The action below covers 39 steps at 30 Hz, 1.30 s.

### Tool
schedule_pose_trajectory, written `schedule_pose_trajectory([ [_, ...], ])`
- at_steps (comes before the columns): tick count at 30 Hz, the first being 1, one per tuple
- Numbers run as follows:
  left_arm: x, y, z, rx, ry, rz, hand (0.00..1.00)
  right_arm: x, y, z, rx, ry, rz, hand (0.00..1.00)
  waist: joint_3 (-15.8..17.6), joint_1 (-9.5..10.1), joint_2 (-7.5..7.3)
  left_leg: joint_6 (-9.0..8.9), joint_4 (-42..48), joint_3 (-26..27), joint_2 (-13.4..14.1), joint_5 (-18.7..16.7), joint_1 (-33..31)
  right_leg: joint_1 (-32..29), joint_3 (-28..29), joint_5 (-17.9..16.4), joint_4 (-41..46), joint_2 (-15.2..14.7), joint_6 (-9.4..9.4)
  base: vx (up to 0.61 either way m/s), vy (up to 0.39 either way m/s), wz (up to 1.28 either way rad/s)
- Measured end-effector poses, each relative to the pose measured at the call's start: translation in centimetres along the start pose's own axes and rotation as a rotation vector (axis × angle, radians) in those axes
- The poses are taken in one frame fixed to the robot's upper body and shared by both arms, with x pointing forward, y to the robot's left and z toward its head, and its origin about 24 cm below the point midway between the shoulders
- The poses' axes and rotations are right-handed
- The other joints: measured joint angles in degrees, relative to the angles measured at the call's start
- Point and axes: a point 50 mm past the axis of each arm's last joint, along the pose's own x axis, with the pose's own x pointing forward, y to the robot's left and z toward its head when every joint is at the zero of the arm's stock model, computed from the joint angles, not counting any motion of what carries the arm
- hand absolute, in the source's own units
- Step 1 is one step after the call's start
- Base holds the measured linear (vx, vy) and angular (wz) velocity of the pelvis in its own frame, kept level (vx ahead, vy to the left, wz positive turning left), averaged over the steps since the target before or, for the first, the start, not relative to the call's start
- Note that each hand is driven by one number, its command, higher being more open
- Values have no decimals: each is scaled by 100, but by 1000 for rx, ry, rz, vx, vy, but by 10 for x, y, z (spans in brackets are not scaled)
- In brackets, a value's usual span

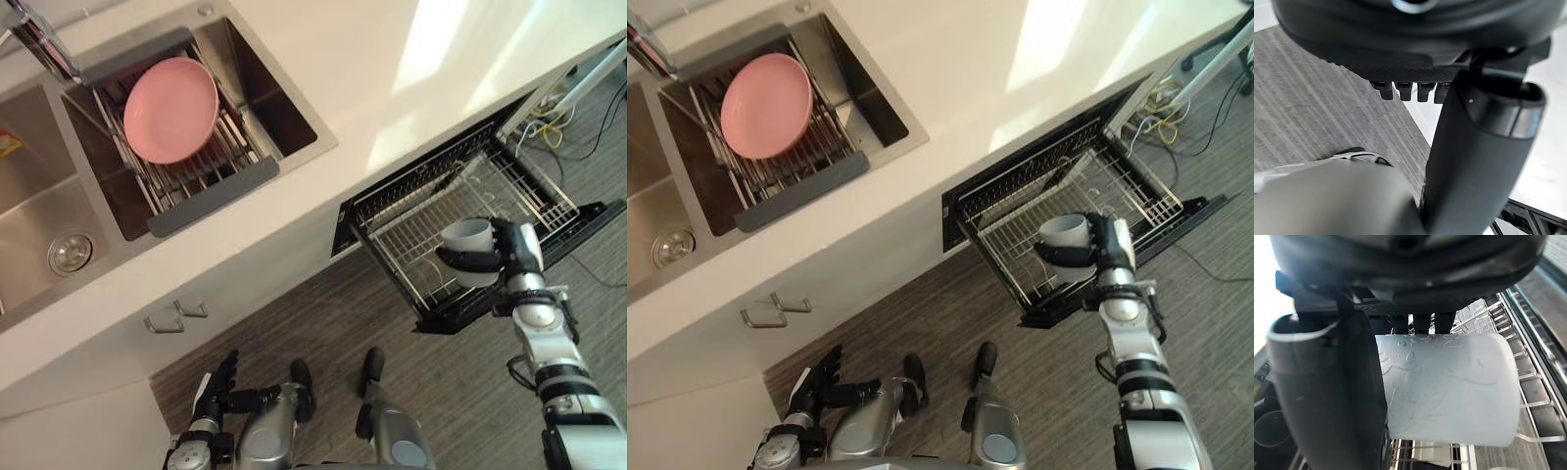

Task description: Walk over to the sink, pick up the cup, carry it to the dishwasher, place the cup inside the dishwasher, then close the dishwasher door

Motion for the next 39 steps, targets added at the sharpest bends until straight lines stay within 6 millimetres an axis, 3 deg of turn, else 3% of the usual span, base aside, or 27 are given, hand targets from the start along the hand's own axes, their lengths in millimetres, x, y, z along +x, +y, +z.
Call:
schedule_pose_trajectory([
  [4,4,-3,6,-23,-22,-5,100,12,-4,14,-31,-23,22,0,206,7,124,-83,181,-3,44,-50,-267,-212,-3,10,44,-3,-72,-93,25,1],
  [7,6,-8,8,-32,-34,-15,100,15,-1,12,-56,1,64,0,288,17,234,-82,239,-31,55,-49,-314,-243,-25,18,42,2,-81,-66,21,3],
  [12,12,-14,19,-43,-65,-34,100,17,4,6,-74,43,97,0,376,26,310,10,334,-216,62,6,-523,-290,-186,38,29,21,-60,-6,8,16],
  [17,17,-21,27,-34,-90,-62,100,25,2,15,-74,37,85,0,462,65,424,94,328,-307,15,61,-644,-357,-292,54,35,-10,-44,-14,34,14],
  [18,19,-23,29,-35,-94,-67,100,27,1,18,-72,33,82,100,492,76,456,117,321,-325,2,79,-668,-366,-314,56,37,-21,-48,-28,42,11],
  [29,22,-28,35,-59,-108,-77,100,32,-1,20,-46,47,49,100,520,133,485,127,135,-358,-84,200,-728,-475,-357,54,34,-81,-70,-1,40,4],
  [33,24,-32,38,-67,-117,-84,100,31,-4,23,40,19,23,100,521,107,481,128,117,-380,-91,201,-704,-444,-376,63,31,-79,-57,28,40,3],
  [36,24,-34,37,-70,-114,-87,100,24,-7,27,89,-59,3,100,518,27,473,135,73,-455,-115,205,-603,-295,-448,65,-24,-77,-53,30,37,9],
  [39,22,-34,35,-69,-106,-84,100,11,-2,33,120,-155,7,100,457,-72,376,136,-49,-460,-151,219,-394,-117,-448,79,-74,-79,-26,28,44,0],
])
